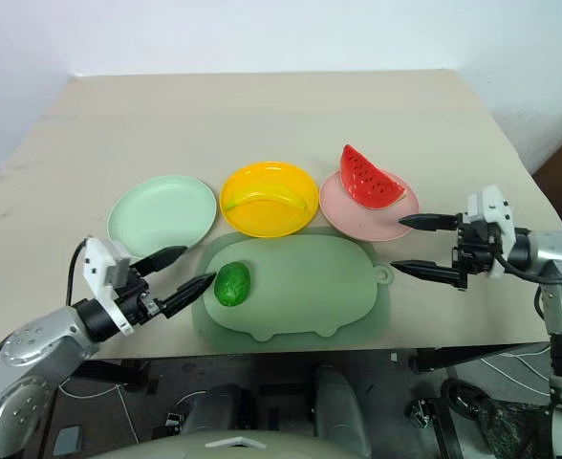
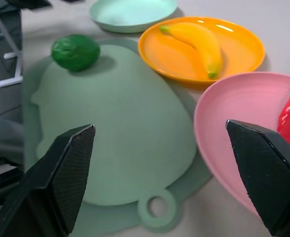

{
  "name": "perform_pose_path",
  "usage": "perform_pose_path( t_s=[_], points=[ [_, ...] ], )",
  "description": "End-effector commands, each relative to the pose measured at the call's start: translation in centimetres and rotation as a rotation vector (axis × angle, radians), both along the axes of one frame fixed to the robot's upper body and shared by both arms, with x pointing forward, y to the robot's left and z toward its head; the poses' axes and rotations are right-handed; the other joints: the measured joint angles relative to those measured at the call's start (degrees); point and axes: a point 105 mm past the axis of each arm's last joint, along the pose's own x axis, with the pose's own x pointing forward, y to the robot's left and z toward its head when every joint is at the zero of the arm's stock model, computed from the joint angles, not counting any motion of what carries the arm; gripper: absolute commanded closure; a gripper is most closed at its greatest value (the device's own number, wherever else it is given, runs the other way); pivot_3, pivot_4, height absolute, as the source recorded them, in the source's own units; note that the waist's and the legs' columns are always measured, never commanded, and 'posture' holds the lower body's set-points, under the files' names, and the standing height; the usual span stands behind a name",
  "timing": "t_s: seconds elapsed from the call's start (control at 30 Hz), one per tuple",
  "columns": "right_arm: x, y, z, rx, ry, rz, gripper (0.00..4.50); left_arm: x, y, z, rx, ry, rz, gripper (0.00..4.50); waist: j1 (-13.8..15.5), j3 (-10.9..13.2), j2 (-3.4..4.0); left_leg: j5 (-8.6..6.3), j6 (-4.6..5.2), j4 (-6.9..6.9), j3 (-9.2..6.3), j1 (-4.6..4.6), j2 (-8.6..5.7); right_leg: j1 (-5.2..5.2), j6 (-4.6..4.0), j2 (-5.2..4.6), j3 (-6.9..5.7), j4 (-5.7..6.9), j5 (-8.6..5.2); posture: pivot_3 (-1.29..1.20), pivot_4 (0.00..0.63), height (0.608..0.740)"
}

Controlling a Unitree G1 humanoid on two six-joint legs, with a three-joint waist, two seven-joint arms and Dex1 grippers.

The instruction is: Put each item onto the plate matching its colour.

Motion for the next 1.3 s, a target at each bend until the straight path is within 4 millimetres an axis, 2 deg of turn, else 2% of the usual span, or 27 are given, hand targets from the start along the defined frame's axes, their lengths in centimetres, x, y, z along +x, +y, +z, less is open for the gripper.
perform_pose_path(
  t_s=[0.03,0.27,0.37,0.5,0.73,1.0,1.1,1.2,1.3],
  points=[
    [-1.3,-1.2,1.1,-0.028,-0.081,0.026,0.02,-0.4,-1.1,0.1,0.073,-0.002,0.027,0.00,0.00,0.00,0.00,0.00,0.00,0.00,-0.01,0.01,-0.01,0.04,-0.01,0.00,0.00,0.00,-0.01,0.00,0.150,0.736],
    [-1.7,-1.1,0.1,-0.027,-0.096,0.017,0.02,0.3,-2.8,-0.5,0.057,0.030,0.018,0.00,-0.19,0.00,0.00,0.00,0.00,0.00,0.02,0.13,-0.03,0.13,-0.16,0.04,0.07,0.03,-0.10,0.00,0.150,0.736],
    [-1.9,-0.6,-0.2,-0.011,-0.090,0.016,0.02,1.2,-3.9,-0.8,0.057,0.043,0.029,0.00,0.06,0.00,-0.01,0.01,-0.01,0.01,-0.01,0.13,-0.06,0.16,-0.16,0.04,0.07,0.03,-0.10,0.00,0.150,0.736],
    [-1.7,-0.2,0.0,0.001,-0.098,0.003,0.02,1.6,-4.7,-1.6,0.113,0.085,0.057,0.00,0.09,0.00,0.00,0.01,-0.02,0.02,-0.03,0.14,-0.13,0.19,-0.05,-0.01,0.09,0.03,-0.03,0.00,0.150,0.736],
    [-1.7,0.3,0.1,0.017,-0.099,-0.007,0.02,1.7,-4.9,-3.1,0.142,0.177,0.086,0.00,0.01,0.00,-0.01,0.01,-0.01,0.02,-0.06,0.14,-0.14,0.18,-0.11,-0.01,0.09,0.04,-0.08,0.00,0.150,0.736],
    [-1.4,0.7,-0.1,0.027,-0.096,-0.017,0.02,1.8,-5.6,-4.0,0.135,0.237,0.022,0.00,0.08,0.00,0.00,0.01,-0.01,0.03,-0.08,0.14,-0.18,0.20,-0.12,-0.03,0.09,0.05,-0.09,0.00,0.150,0.736],
    [-1.4,0.9,-0.1,0.028,-0.099,-0.016,0.00,2.1,-5.9,-4.2,0.113,0.251,0.015,0.60,0.16,0.00,0.00,0.01,-0.01,0.03,-0.08,0.14,-0.20,0.20,-0.12,-0.04,0.09,0.05,-0.10,0.00,0.150,0.736],
    [-1.4,0.9,-0.2,0.029,-0.099,-0.018,0.00,2.1,-6.2,-4.1,0.098,0.258,0.007,1.52,0.29,0.00,0.00,0.01,-0.01,0.03,-0.09,0.14,-0.23,0.21,-0.11,-0.07,0.09,0.05,-0.10,0.00,0.150,0.736],
    [-1.4,0.9,-0.2,0.029,-0.098,-0.021,0.00,2.1,-6.1,-4.3,0.105,0.264,0.007,1.56,0.67,0.00,0.00,0.02,-0.01,0.03,-0.09,0.14,-0.23,0.21,-0.09,-0.08,0.09,0.05,-0.08,0.00,0.150,0.736]
  ],
)
